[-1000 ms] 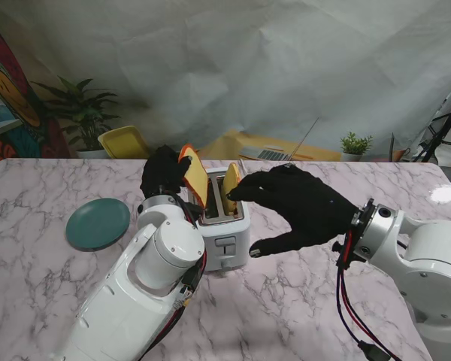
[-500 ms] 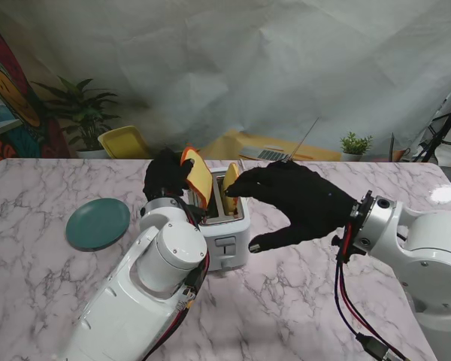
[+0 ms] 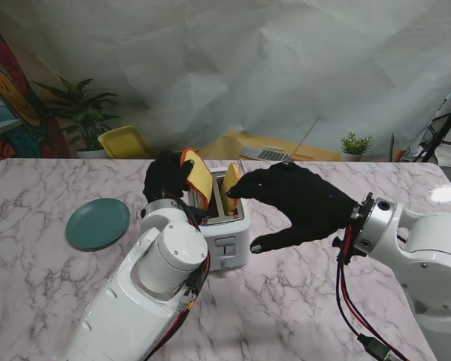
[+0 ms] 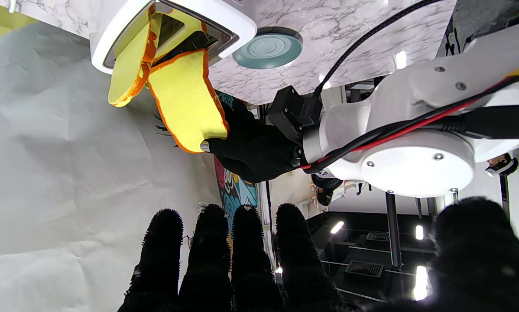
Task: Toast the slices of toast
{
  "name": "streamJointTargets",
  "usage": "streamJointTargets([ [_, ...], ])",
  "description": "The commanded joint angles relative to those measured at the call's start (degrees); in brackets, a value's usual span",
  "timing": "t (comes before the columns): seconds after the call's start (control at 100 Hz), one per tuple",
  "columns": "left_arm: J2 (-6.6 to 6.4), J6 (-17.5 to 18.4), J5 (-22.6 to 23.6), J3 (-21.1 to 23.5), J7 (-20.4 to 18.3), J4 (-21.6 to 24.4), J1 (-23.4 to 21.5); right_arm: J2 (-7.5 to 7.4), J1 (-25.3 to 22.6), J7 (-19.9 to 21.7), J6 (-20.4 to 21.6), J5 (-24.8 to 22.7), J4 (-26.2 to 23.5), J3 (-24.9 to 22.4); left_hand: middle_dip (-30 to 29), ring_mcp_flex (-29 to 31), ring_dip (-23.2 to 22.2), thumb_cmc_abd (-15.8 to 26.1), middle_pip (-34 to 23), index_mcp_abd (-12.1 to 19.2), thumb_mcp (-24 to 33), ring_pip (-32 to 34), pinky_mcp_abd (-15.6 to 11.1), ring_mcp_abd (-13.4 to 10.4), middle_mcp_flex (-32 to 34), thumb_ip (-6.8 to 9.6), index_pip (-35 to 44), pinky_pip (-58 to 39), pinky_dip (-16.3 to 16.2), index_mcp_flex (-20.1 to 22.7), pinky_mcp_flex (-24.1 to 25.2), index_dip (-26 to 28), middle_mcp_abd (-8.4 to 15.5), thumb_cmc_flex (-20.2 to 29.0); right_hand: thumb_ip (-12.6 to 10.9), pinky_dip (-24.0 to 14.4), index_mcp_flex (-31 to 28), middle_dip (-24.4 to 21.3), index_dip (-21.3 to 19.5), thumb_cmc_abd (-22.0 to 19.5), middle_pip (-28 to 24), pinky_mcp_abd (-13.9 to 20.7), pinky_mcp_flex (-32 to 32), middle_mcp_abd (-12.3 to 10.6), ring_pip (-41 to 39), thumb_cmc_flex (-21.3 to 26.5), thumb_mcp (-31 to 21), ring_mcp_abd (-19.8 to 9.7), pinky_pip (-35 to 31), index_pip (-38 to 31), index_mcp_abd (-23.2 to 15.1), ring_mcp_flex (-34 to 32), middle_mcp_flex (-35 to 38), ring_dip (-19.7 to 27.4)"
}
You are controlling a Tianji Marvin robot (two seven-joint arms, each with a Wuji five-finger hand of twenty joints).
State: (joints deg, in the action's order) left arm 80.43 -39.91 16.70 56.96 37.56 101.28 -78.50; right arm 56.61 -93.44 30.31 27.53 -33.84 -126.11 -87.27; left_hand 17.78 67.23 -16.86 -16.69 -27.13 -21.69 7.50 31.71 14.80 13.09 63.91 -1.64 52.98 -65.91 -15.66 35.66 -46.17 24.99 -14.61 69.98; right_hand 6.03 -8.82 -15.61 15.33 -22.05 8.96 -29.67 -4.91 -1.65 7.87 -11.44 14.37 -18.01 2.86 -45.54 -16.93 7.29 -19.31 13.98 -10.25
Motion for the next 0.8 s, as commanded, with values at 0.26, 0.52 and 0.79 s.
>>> streamJointTargets([
  [0.26,0.80,-0.3,0.0,-0.4,0.8,1.5,-0.6,-0.04,-0.3,-0.2,0.2,-0.6,0.5,0.2,-0.1,-0.2,1.3,-0.9,0.6,-7.8,1.3,-1.4,-1.5,-0.7,0.8,-0.64,3.4,-0.7,1.3,0.1,-0.4,3.2,-3.9,4.0,-0.4,0.8,1.1,0.0,0.7,-1.2,0.4,2.0,0.2,-0.5,2.0,-3.4,-1.1,-1.2,1.0,-0.1,-1.1,0.8,-1.3,1.2],
  [0.52,0.75,-0.3,0.0,-0.2,0.9,2.0,-1.0,-0.03,-0.3,-0.2,0.3,-0.7,0.6,0.1,0.0,0.1,2.1,-0.9,0.5,-8.0,1.3,-1.5,-2.1,-1.0,0.8,-0.74,3.4,-0.4,1.8,0.1,-1.1,3.3,-3.9,4.0,-0.4,0.8,1.1,0.0,0.7,-1.2,0.4,2.0,0.2,-0.5,2.0,-3.4,-1.1,-1.2,1.0,-0.1,-1.1,0.7,-1.2,1.2],
  [0.79,1.15,-0.3,-1.0,0.0,1.7,1.8,-1.4,-0.04,-0.2,-0.1,0.1,-0.7,0.7,0.3,0.0,0.3,2.8,-0.9,0.4,-8.5,1.7,-1.9,-2.2,-1.1,0.6,-0.74,3.3,-0.1,2.4,-0.2,-1.6,3.4,-4.2,4.0,-0.4,0.8,1.2,0.0,0.8,-1.1,0.4,2.0,0.2,-0.5,2.0,-3.3,-1.1,-1.2,1.0,-0.2,-1.1,0.8,-1.2,1.2],
])
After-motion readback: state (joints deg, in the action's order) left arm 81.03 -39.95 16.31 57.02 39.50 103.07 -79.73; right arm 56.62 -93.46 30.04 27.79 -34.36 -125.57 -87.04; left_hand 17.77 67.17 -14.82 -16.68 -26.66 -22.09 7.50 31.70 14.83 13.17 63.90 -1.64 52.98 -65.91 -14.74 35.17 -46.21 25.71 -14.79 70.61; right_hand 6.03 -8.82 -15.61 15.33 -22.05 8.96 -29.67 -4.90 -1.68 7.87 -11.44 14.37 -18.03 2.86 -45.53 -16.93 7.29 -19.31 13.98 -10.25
